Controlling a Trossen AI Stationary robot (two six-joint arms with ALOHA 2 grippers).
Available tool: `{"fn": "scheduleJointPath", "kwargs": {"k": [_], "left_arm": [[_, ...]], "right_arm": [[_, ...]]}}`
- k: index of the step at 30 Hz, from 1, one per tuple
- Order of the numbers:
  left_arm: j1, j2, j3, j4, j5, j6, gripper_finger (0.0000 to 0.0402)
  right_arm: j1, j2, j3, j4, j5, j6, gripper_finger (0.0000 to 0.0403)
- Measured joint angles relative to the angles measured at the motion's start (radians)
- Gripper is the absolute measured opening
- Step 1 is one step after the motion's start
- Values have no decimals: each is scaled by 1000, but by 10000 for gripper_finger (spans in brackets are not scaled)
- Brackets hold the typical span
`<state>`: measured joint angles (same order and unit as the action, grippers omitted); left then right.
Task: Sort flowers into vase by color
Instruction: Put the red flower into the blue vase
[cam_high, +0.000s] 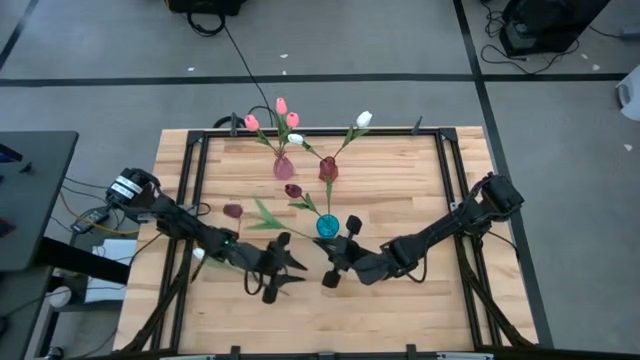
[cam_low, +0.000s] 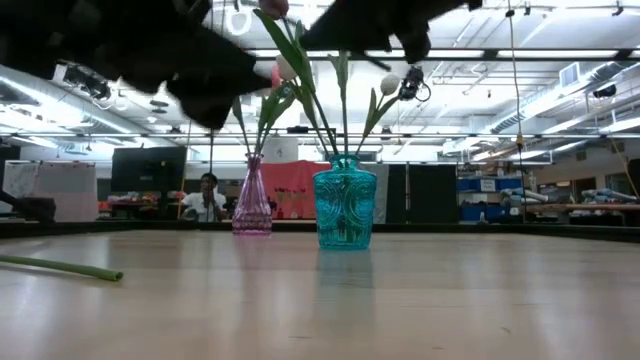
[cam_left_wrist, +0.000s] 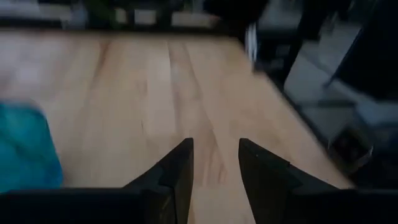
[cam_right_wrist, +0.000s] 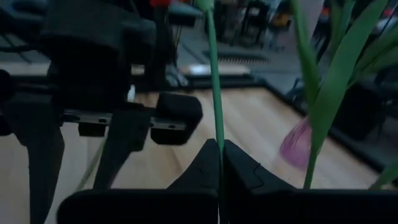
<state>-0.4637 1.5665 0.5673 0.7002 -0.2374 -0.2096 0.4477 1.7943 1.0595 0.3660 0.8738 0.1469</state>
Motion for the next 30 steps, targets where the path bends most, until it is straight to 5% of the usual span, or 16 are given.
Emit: {"fn": "scheduleJointPath", "kwargs": {"k": [15, 26, 30], "left_arm": [[72, -1, -18, 648, -11, 232, 131], [91, -12, -6, 726, -5, 341, 127], [91, -12, -4, 735, -27, 388, 74]], "right_arm": [[114, 0, 0, 328, 192, -389, 11], [123, 0, 0, 336, 213, -410, 12], [114, 0, -1, 331, 198, -385, 19]]}}
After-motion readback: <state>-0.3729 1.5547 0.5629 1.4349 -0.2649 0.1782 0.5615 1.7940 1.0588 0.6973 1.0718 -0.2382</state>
